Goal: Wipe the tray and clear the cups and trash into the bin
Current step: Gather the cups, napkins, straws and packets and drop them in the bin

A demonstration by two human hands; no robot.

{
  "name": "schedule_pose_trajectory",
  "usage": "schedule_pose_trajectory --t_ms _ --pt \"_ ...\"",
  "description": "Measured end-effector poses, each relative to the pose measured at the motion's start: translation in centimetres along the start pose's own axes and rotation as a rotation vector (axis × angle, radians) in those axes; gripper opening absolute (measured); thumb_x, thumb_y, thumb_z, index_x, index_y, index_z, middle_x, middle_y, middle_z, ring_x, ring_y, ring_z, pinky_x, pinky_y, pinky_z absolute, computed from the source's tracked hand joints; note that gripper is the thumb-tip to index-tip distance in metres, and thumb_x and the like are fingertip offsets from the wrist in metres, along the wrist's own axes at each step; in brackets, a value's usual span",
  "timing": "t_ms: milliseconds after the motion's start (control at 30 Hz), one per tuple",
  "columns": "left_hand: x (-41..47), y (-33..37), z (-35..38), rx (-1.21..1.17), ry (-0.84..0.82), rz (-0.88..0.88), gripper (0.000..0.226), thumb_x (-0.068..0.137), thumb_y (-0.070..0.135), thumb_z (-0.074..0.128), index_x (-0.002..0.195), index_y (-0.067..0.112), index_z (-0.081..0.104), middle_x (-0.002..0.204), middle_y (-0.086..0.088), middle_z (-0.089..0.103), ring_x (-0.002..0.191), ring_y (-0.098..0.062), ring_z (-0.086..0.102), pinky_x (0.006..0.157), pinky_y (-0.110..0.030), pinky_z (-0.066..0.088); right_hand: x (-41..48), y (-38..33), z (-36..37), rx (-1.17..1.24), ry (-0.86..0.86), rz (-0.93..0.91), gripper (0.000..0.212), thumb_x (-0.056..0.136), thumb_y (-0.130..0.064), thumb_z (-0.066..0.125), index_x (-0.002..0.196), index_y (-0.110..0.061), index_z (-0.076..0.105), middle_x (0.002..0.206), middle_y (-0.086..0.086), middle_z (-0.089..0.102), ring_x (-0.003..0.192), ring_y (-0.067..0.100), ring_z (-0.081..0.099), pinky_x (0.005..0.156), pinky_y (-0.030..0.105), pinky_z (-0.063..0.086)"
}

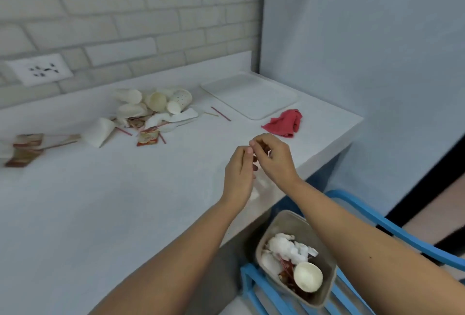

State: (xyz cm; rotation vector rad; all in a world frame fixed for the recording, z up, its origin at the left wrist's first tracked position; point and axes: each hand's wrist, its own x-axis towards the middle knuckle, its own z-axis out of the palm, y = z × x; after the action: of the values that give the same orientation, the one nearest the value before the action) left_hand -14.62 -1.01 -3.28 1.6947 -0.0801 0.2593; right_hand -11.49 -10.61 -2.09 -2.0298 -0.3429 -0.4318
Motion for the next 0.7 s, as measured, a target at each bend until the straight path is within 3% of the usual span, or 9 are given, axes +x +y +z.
schedule_pose_trajectory --t_ms 267,500,600,700 --pt "2.4 0.0 -14.2 0.073 0.268 -0.032 0.019 0.099 0.021 0.039 0.093 0.012 0.054 0.083 0.004 0.054 0.078 -0.014 0.051 0.068 -0.022 0.043 2.9 -7.0 10.7 0.069 -0.199 -0.153 0.013 0.091 -0.012 0.057 0.082 -0.007 0.065 0.076 -0.001 0.056 0.064 0.004 0.048 0.061 0.010 0.036" --pt "2.9 -1.9 -26.4 0.240 0.420 -0.126 0.011 0.095 0.018 0.045 0.089 0.020 0.053 0.096 0.002 0.056 0.088 -0.018 0.055 0.080 -0.032 0.046 4.2 -11.5 20.1 0.062 -0.363 -0.238 0.015 0.090 -0.012 0.057 0.084 -0.002 0.066 0.075 -0.001 0.056 0.067 0.008 0.049 0.068 0.017 0.040" --pt "2.9 -2.9 -30.7 0.291 0.459 -0.162 0.009 0.095 0.016 0.046 0.093 0.015 0.055 0.100 -0.001 0.056 0.088 -0.017 0.054 0.078 -0.025 0.044 4.8 -12.9 23.9 0.038 -0.434 -0.244 0.014 0.090 -0.014 0.056 0.083 -0.006 0.066 0.084 0.010 0.062 0.074 0.017 0.053 0.074 0.030 0.045" --pt "3.2 -3.8 -34.5 0.370 0.485 -0.203 0.012 0.095 0.013 0.046 0.097 0.011 0.057 0.102 -0.002 0.054 0.087 -0.013 0.051 0.073 -0.018 0.039 5.3 -14.4 27.2 0.006 -0.475 -0.254 0.014 0.090 -0.012 0.056 0.086 -0.005 0.067 0.084 0.008 0.059 0.068 0.012 0.050 0.071 0.027 0.044"
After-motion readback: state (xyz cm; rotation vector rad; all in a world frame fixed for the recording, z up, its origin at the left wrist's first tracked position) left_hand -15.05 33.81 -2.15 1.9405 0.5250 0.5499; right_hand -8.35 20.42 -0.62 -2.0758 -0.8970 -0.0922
